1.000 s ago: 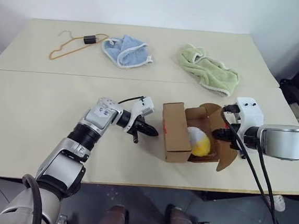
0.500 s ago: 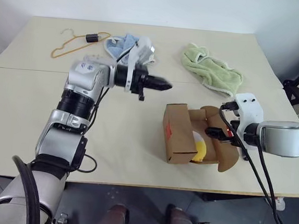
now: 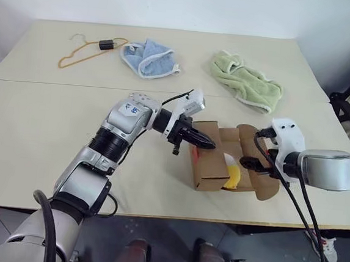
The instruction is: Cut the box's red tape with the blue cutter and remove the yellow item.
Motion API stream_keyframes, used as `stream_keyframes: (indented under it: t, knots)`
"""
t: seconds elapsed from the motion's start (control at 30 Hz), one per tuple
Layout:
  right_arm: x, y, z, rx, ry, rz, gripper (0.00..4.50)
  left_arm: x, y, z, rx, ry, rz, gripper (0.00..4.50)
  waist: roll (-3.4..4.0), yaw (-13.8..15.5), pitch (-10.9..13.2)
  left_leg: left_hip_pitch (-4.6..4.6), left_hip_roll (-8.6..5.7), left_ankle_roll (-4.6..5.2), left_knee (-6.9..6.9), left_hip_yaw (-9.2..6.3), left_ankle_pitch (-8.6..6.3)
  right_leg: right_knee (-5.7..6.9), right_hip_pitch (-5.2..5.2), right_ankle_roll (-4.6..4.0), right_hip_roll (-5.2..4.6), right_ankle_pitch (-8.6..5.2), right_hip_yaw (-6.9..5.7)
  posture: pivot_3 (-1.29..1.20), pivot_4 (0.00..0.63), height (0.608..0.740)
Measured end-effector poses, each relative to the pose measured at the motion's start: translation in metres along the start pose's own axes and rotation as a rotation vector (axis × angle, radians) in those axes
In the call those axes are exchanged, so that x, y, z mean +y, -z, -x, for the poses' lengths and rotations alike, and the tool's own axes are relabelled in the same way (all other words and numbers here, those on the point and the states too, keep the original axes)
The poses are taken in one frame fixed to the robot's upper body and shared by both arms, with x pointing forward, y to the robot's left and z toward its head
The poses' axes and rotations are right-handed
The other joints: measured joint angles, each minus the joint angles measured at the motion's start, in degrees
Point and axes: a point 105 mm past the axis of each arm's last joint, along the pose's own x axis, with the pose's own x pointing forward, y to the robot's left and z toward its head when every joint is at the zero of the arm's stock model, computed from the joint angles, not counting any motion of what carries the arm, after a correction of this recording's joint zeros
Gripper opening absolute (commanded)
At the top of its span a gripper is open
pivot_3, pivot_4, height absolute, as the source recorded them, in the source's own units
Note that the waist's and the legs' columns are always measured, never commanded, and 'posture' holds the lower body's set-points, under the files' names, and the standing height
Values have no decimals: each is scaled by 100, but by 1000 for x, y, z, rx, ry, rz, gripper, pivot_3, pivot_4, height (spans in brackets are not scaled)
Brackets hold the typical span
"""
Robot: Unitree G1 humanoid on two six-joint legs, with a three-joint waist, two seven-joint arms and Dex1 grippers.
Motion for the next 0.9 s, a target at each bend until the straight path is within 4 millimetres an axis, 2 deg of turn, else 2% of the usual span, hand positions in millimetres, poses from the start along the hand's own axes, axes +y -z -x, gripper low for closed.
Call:
stream_keyframes:
  t: [0.17, 0.37, 0.6, 0.8, 0.9]
  knots:
    - [0, 0, 5, -8, -5, -43, 4477, -3, 13, 19, 31, -21, -9, 0, 3, -3, -2, 9, 2, -1, 1, 0, 1, 2, 7, 0, 1, 0, 0, 0, 150, 740]
    - [2, 2, 3, -35, -66, -131, 4477, -4, 25, 32, 58, -49, -9, 0, 3, 34, -3, 47, 0, 1, 1, 0, -1, 0, 50, -1, -1, 1, 2, 0, 150, 740]
    - [-7, 14, 0, 2, -92, -163, 4477, -3, 30, 29, 51, -63, -11, 0, 7, 110, -6, 84, -1, 11, 1, -2, -7, -6, 92, -1, -1, 2, 3, 0, 150, 740]
    - [-6, -10, 19, -83, -125, -102, 4477, -1, 31, 23, 34, -64, -22, 0, 14, 167, -14, 91, 1, 10, 1, -4, -7, -7, 99, -2, 0, 2, 2, 0, 150, 740]
    - [-1, -11, 20, -86, -147, -83, 4477, 0, 32, 22, 30, -64, -25, 0, 14, 185, -14, 92, -1, 10, 1, -5, -7, -12, 104, -2, -1, 2, 2, 0, 150, 740]
